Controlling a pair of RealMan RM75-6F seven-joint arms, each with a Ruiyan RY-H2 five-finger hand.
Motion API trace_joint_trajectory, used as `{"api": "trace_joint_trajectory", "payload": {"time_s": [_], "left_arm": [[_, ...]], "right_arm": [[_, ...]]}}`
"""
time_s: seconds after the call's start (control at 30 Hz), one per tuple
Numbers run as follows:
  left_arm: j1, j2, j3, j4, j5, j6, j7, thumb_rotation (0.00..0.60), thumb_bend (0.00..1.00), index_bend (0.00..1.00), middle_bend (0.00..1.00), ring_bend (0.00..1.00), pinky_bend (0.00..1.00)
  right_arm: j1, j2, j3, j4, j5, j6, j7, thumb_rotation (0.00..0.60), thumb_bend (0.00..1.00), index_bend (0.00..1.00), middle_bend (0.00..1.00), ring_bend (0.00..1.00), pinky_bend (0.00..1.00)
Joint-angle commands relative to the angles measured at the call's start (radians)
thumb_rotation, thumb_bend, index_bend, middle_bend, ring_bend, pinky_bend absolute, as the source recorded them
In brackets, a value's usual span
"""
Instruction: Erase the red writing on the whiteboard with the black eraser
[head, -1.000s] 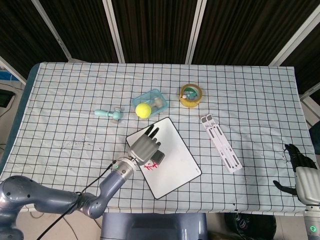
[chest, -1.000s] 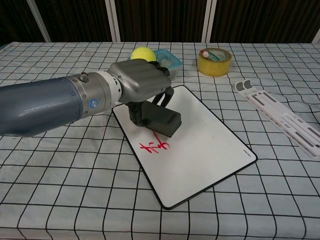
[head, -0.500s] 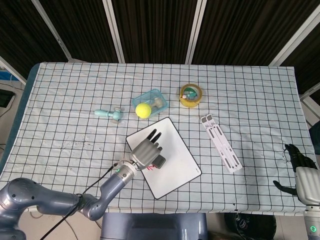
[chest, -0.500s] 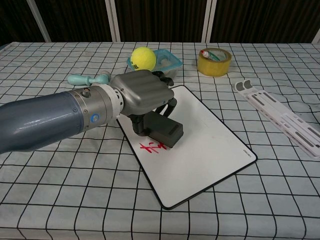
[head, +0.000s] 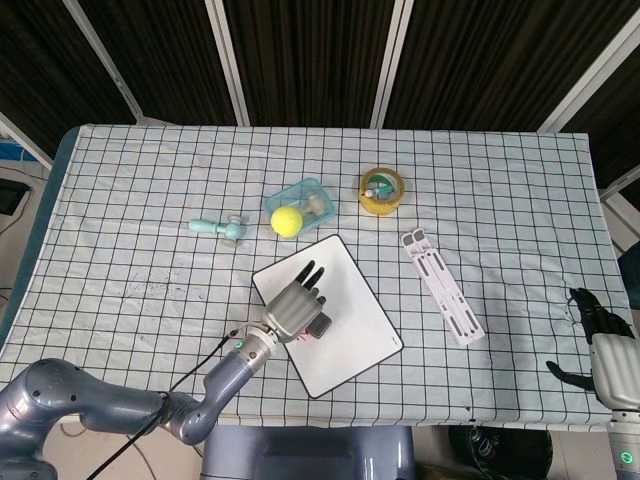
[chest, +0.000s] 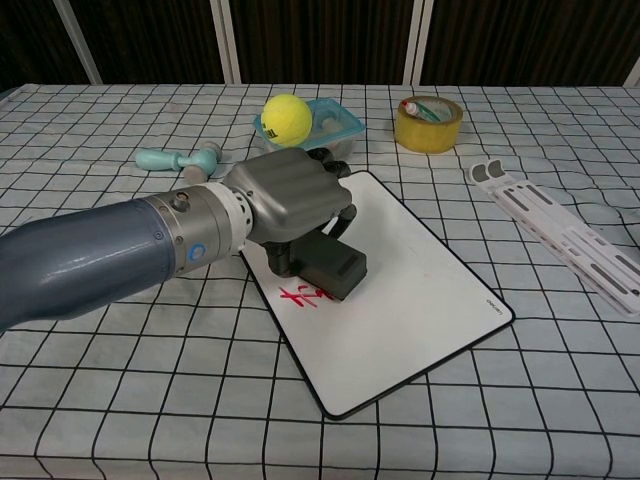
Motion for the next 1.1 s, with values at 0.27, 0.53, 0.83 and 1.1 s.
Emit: {"api": "trace_joint_trajectory", "payload": {"time_s": [0.27, 0.53, 0.83, 1.1], "left_arm": [[0.003, 0.041, 0.011, -0.080, -0.032, -0.005, 0.022, 0.600, 0.30, 0.44, 0.47, 0.00, 0.01], [0.003, 0.075, 0.050, -0.155, -0.044, 0.002, 0.058, 0.600, 0.30, 0.44, 0.47, 0.00, 0.01], [0.002, 0.043, 0.058, -0.124, -0.009, 0.031, 0.080, 0.600, 0.30, 0.44, 0.47, 0.00, 0.01], [-0.008, -0.006, 0.025, -0.044, -0.015, 0.010, 0.065, 0.600, 0.30, 0.44, 0.47, 0.00, 0.01]], "right_arm": [[0.001, 0.000, 0.000, 0.000, -0.001, -0.001, 0.000, 0.600, 0.07, 0.06, 0.09, 0.20, 0.21], [0.001, -0.001, 0.001, -0.001, 0.001, -0.001, -0.002, 0.600, 0.07, 0.06, 0.09, 0.20, 0.21], [0.000, -0.002, 0.001, -0.001, 0.000, 0.002, -0.001, 0.600, 0.07, 0.06, 0.09, 0.20, 0.21], [0.000, -0.002, 0.001, 0.000, 0.001, 0.002, 0.001, 0.600, 0.07, 0.06, 0.09, 0.20, 0.21]]}}
